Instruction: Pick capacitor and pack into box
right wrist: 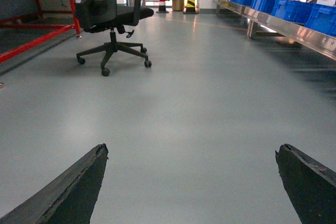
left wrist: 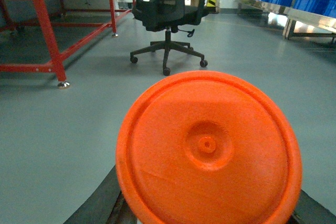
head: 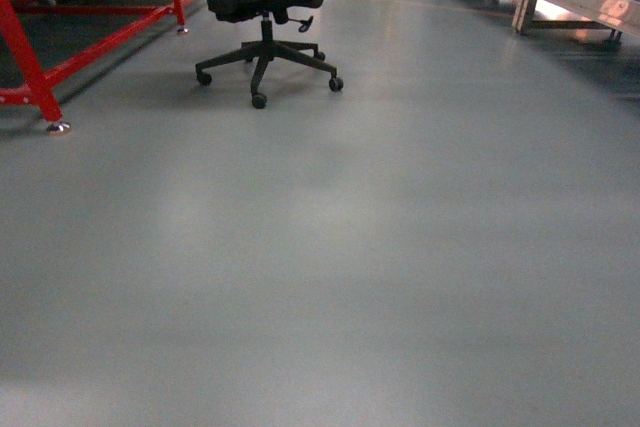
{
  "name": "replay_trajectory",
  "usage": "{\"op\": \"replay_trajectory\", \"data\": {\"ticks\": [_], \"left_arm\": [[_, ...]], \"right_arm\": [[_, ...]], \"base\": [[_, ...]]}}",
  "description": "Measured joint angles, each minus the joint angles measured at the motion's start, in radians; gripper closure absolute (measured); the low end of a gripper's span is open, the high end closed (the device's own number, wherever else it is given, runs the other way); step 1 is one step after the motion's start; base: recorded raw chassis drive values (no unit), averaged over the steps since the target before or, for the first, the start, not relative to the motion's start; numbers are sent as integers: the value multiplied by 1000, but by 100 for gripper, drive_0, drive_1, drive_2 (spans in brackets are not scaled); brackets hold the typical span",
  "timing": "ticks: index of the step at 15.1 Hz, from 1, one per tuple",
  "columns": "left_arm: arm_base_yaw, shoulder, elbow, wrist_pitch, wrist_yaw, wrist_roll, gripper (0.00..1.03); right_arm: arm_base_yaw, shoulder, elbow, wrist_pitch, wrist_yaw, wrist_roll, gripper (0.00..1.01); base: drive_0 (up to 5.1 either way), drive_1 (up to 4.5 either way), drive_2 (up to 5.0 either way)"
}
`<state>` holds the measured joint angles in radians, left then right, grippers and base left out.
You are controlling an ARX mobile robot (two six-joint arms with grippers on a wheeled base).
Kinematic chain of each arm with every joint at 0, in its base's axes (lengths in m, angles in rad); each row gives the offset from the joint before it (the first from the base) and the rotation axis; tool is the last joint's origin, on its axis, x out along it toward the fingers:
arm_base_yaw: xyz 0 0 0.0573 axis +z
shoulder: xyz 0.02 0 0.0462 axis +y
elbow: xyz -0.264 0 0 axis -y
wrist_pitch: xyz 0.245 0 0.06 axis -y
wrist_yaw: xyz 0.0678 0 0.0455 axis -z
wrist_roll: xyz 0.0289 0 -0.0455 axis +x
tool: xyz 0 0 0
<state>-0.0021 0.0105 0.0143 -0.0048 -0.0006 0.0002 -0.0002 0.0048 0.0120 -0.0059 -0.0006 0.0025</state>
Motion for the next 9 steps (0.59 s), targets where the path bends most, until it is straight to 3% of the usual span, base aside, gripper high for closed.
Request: {"op": "replay_trajectory", "data": {"ticks": [9], "left_arm": [[0,0,0,-2,0,0,59]], "right_arm": [[0,0,0,2,0,0,3]], "base": [[-501,244,244]]}}
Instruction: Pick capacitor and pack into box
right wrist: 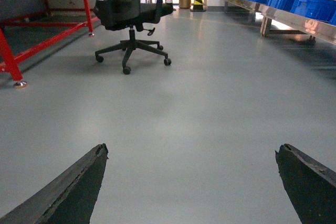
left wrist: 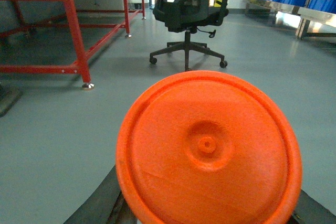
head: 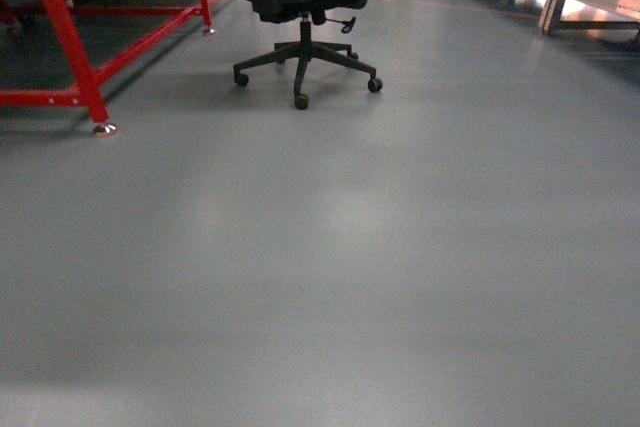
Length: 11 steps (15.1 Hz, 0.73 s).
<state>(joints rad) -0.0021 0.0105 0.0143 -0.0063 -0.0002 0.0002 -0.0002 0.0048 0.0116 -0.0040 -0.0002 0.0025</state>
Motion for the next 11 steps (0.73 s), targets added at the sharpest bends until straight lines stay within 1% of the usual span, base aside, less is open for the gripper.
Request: {"op": "replay_trajectory", "data": {"ticks": [11], "left_arm": [[0,0,0,0,0,0,59]], "right_arm": [[0,0,0,-1,0,0,3]], "base": [[-499,246,246]]}}
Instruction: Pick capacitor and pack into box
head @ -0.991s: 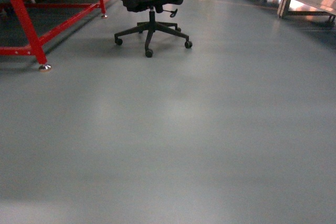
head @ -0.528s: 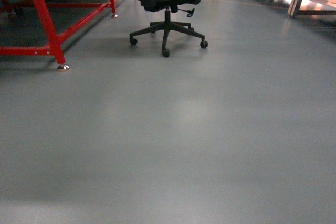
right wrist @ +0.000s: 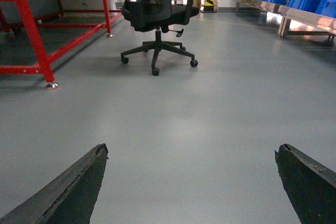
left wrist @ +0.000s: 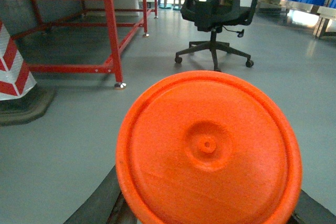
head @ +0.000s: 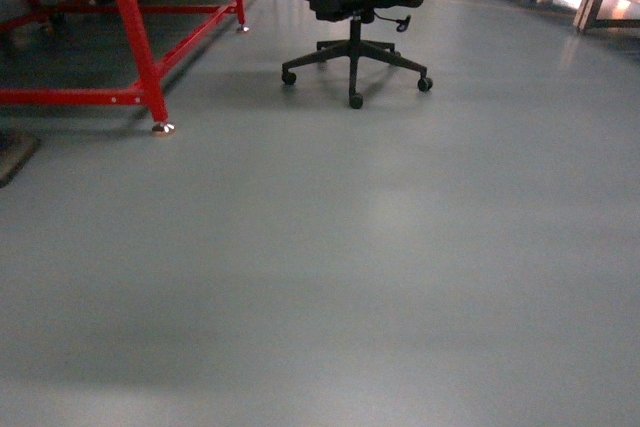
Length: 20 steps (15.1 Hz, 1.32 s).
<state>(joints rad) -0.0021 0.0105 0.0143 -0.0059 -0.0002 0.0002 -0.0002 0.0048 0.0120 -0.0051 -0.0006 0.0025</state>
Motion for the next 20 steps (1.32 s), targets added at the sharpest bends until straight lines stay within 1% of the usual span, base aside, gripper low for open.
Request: {"op": "replay_trajectory", "data": {"ticks": [20], "left_arm": [[0,0,0,-2,0,0,59]], "right_arm": [[0,0,0,0,1,0,3]], "base": [[-499,246,246]]}}
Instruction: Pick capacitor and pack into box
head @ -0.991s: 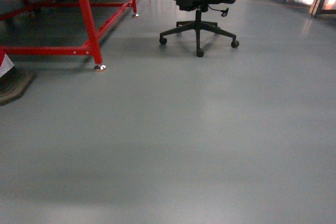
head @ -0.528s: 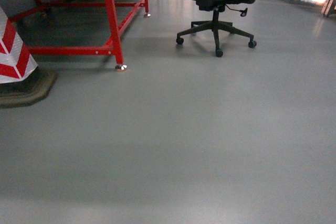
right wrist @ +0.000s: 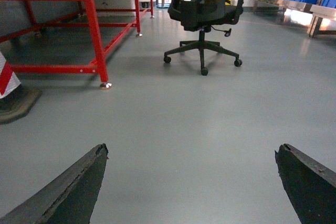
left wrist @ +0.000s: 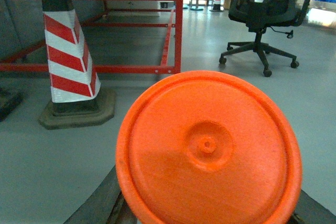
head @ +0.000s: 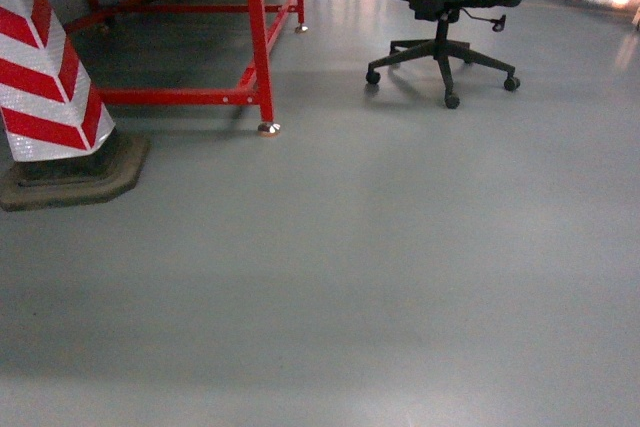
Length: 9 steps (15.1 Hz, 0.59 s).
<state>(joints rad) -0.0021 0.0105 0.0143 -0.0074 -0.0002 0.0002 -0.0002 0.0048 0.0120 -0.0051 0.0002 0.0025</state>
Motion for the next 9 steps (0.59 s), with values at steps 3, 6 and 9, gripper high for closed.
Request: {"op": "replay_trajectory", "data": {"ticks": [3,6,9], "left_arm": [[0,0,0,0,1,0,59],[0,0,0,2,0,0,59],[0,0,0,3,0,0,59]], "right_arm": [[0,0,0,-1,-1,0,3],[0,0,0,1,0,0,3],[0,0,0,0,-1,0,3]], "base": [[-499,246,246],[-499,246,246],[-499,246,246]]}}
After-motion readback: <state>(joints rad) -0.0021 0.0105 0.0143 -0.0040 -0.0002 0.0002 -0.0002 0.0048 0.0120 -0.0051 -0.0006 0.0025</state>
